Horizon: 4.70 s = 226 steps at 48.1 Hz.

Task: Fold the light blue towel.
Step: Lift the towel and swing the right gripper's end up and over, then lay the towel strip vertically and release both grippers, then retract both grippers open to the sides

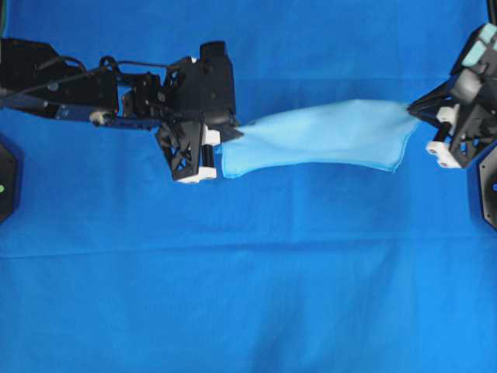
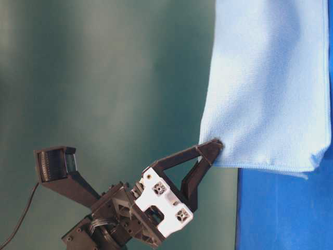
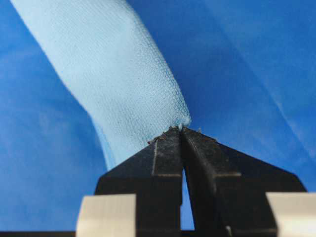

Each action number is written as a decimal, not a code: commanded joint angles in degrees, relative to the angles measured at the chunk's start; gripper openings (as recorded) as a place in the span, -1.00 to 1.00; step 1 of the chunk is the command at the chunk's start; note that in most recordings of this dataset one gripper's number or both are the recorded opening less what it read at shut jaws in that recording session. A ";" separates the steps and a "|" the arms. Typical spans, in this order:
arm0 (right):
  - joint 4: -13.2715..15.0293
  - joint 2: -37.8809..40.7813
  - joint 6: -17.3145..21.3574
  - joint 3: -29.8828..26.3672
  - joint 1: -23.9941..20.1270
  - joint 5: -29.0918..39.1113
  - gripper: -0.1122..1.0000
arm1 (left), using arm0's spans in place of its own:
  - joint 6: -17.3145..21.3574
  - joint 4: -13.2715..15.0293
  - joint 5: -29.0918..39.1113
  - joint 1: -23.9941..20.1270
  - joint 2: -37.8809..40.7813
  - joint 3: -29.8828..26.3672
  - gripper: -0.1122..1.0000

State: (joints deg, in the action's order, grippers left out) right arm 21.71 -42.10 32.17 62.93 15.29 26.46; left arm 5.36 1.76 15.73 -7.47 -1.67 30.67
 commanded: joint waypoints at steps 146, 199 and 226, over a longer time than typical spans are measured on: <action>11.87 45.97 -3.34 -33.75 9.32 -20.13 -0.76 | -13.80 0.70 -44.30 13.18 17.84 2.55 -0.67; 11.34 23.12 -1.93 -17.84 5.01 -25.05 0.25 | -12.48 0.09 -23.73 9.58 -15.03 19.86 0.79; 9.67 6.68 -1.32 1.49 4.92 -41.75 0.25 | -8.88 0.09 -38.85 3.43 -28.65 34.37 0.78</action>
State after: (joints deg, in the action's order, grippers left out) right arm 31.82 -35.51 30.76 64.60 20.30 -13.71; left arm -3.60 2.02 -22.41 -3.78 -30.41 65.57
